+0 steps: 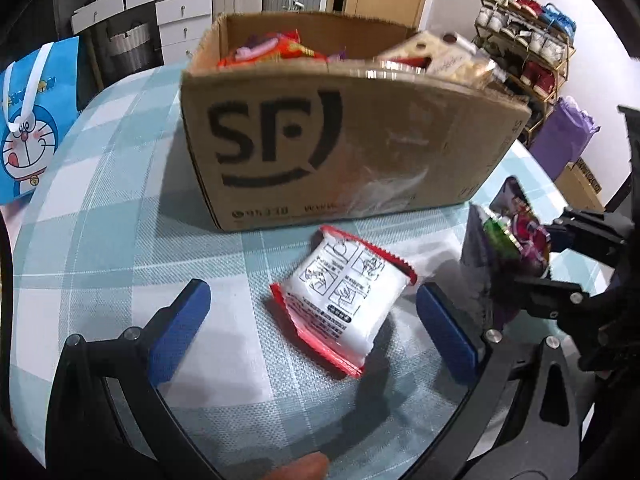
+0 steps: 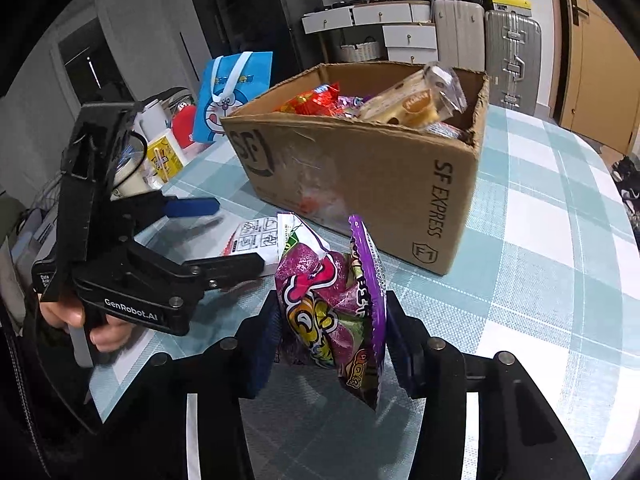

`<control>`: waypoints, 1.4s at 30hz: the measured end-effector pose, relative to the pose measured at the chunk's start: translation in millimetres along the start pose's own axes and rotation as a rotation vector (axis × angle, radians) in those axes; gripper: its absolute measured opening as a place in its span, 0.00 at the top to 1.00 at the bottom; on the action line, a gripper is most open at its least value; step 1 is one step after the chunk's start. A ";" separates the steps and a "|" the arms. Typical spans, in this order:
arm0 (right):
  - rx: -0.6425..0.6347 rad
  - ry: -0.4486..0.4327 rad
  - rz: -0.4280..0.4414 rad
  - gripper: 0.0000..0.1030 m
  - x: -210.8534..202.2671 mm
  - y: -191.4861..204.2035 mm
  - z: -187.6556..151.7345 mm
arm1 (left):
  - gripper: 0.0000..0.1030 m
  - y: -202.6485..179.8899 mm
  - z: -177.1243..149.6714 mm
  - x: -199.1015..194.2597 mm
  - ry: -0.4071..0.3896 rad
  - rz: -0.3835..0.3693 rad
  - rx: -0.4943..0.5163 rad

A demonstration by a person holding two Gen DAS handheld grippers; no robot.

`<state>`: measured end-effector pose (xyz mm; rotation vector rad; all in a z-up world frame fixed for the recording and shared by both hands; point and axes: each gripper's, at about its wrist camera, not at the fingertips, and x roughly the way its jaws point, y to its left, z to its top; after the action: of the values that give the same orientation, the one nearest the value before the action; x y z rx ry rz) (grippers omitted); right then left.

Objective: Organize snacks
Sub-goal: 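Lift the grape candy bag with the right tool while the left tool grasps the white-red snack pack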

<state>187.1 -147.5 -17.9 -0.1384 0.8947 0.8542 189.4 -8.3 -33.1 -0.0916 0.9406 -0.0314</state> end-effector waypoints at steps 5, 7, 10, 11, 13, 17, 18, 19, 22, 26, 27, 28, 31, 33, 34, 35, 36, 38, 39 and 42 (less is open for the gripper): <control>0.003 0.000 -0.002 0.52 2.2 1.0 0.7 | 0.05 -5.9 -0.2 5.9 0.006 0.020 0.017; 0.002 0.000 -0.003 0.52 1.4 0.0 0.0 | 0.19 -9.1 0.5 8.6 0.019 0.011 0.016; 0.004 0.002 -0.005 0.52 1.5 -0.3 0.2 | 0.42 -9.8 0.9 5.2 -0.004 -0.012 0.024; 0.006 0.002 -0.004 0.52 1.7 -0.7 0.4 | 0.45 -9.4 -2.8 3.3 -0.008 -0.024 0.028; 0.007 0.002 -0.007 0.52 1.2 -0.9 0.2 | 0.56 -9.4 -5.0 0.6 -0.020 -0.050 0.034; 0.008 -0.003 -0.008 0.52 -0.3 -0.6 0.2 | 0.57 -12.9 -6.7 -5.7 -0.043 -0.059 0.057; 0.008 -0.005 -0.009 0.52 -0.9 -0.5 0.1 | 0.57 -13.4 -7.3 -7.6 -0.048 -0.061 0.060; 0.009 -0.007 -0.008 0.52 -1.4 -0.5 0.3 | 0.57 -14.1 -7.3 -9.5 -0.053 -0.062 0.064; 0.010 -0.011 -0.008 0.52 -3.3 -0.8 -0.4 | 0.57 -15.6 -7.2 -15.3 -0.064 -0.064 0.067; 0.011 -0.018 -0.009 0.52 -6.6 -1.3 -0.7 | 0.57 -19.0 -6.4 -27.0 -0.086 -0.073 0.064; 0.010 -0.023 -0.008 0.52 -8.3 -0.7 -0.5 | 0.57 -24.7 -7.8 -33.8 -0.092 -0.073 0.065; 0.007 -0.029 -0.009 0.52 -10.3 0.0 -0.1 | 0.57 -23.3 -6.3 -36.0 -0.100 -0.076 0.064; 0.003 -0.045 -0.008 0.52 -15.6 2.2 0.5 | 0.57 -26.5 -4.5 -47.2 -0.123 -0.086 0.063; 0.006 -0.060 -0.011 0.52 -19.2 2.1 1.7 | 0.57 -28.2 -3.1 -53.6 -0.132 -0.086 0.062; 0.010 -0.064 -0.010 0.52 -20.6 1.7 2.5 | 0.57 -28.9 -2.6 -56.9 -0.138 -0.086 0.062; 0.012 -0.068 -0.011 0.52 -22.2 1.2 1.8 | 0.57 -29.8 -2.2 -60.2 -0.143 -0.086 0.060; 0.014 -0.074 -0.014 0.52 -23.7 0.9 1.9 | 0.57 -30.9 -2.0 -63.6 -0.148 -0.087 0.059; 0.019 -0.084 -0.013 0.52 -26.7 0.1 2.7 | 0.57 -30.6 -0.5 -68.4 -0.158 -0.088 0.058; 0.021 -0.088 -0.014 0.52 -27.9 -0.4 2.9 | 0.57 -31.5 -0.3 -71.3 -0.163 -0.087 0.056; 0.026 -0.104 -0.013 0.52 -32.5 -1.8 2.8 | 0.57 -32.0 0.7 -79.2 -0.173 -0.087 0.051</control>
<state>179.4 -166.8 7.3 -0.0759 0.8063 0.8303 143.7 -34.9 34.1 -0.0866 0.7622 -0.1263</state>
